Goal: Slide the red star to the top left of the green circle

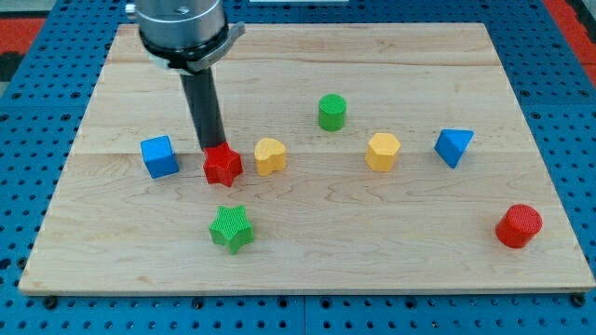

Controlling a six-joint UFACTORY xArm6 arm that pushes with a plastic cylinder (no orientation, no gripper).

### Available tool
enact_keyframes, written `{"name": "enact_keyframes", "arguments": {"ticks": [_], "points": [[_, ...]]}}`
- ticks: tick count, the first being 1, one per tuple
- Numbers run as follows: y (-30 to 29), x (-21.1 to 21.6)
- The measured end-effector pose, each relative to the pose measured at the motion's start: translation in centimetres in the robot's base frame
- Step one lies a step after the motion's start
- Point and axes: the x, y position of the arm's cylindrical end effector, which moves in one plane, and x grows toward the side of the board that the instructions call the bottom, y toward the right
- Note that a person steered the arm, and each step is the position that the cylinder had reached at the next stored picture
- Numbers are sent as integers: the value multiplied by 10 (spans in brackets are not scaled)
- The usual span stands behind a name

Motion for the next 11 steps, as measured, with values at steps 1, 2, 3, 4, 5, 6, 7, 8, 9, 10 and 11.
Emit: {"name": "enact_keyframes", "arguments": {"ticks": [1,2,3,4,5,6,7,8,9,10,11], "points": [[-5,23],[-7,62],[-7,97],[3,116],[25,112],[25,85],[25,50],[25,12],[25,-39],[28,-95],[28,-133]]}}
